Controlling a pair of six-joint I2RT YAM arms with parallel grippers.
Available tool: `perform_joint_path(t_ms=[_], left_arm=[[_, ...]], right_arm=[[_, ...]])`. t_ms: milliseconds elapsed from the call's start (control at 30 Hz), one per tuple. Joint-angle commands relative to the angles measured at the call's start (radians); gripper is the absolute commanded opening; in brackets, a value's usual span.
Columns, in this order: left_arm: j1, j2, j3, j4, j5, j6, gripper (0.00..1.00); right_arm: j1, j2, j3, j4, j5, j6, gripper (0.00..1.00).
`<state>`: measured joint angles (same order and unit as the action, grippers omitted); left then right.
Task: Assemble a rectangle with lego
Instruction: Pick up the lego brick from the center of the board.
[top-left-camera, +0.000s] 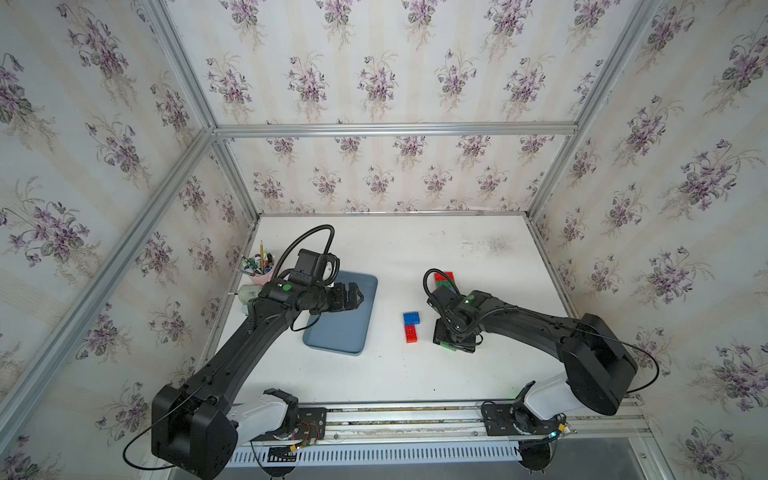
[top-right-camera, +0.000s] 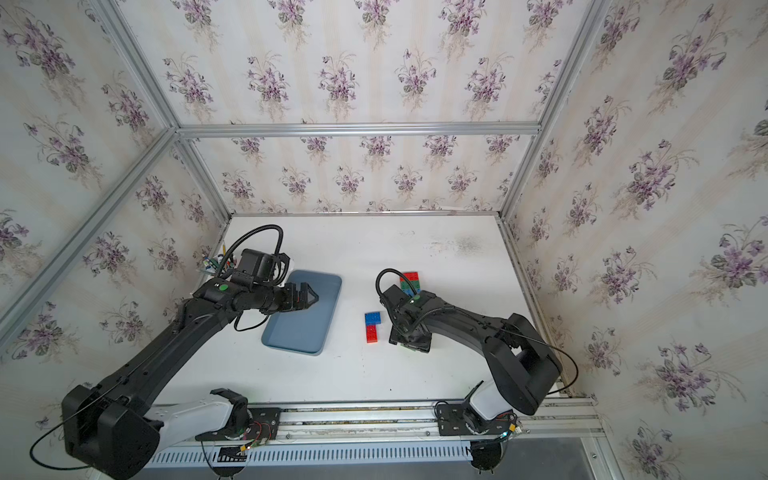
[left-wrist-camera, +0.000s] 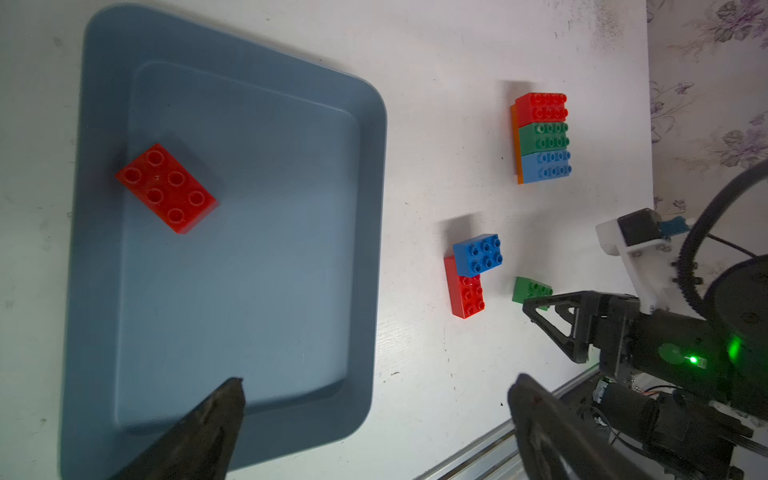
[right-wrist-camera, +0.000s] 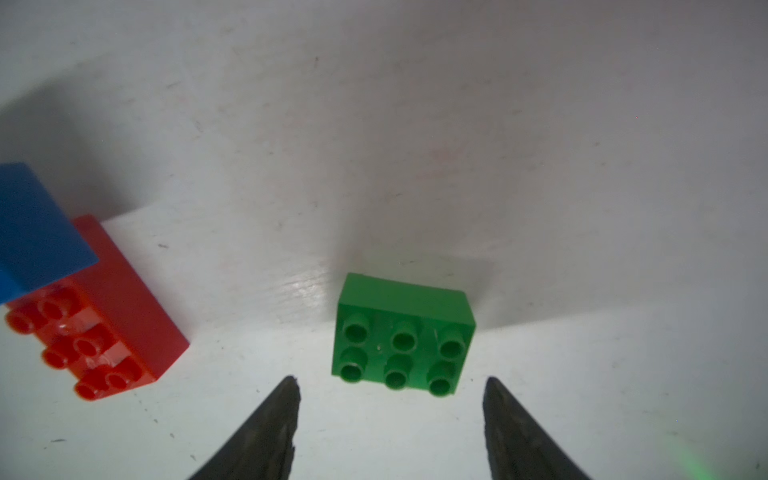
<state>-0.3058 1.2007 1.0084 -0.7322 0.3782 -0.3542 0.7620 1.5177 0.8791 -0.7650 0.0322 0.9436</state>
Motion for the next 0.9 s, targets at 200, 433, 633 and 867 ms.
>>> perform_joint_path(t_ms=[200, 433, 633, 867], left_arm=[[0.007, 0.001, 0.009, 0.008, 0.021, 0.003, 1.00], [0.007, -0.001, 0.004, 0.003, 0.011, 0.005, 1.00], [0.007, 0.002, 0.002, 0.002, 0.012, 0.004, 1.00], [0.007, -0.004, 0.006, -0.008, 0.000, 0.011, 1.00]], right_arm=[[0.000, 0.054, 0.008, 0.044, 0.033, 0.017, 0.59], [0.002, 0.070, 0.002, 0.056, 0.075, 0.009, 0.51], [0.000, 0.062, 0.009, 0.054, 0.098, -0.007, 0.42], [0.018, 0.049, 0.138, 0.012, 0.024, -0.181, 0.38]])
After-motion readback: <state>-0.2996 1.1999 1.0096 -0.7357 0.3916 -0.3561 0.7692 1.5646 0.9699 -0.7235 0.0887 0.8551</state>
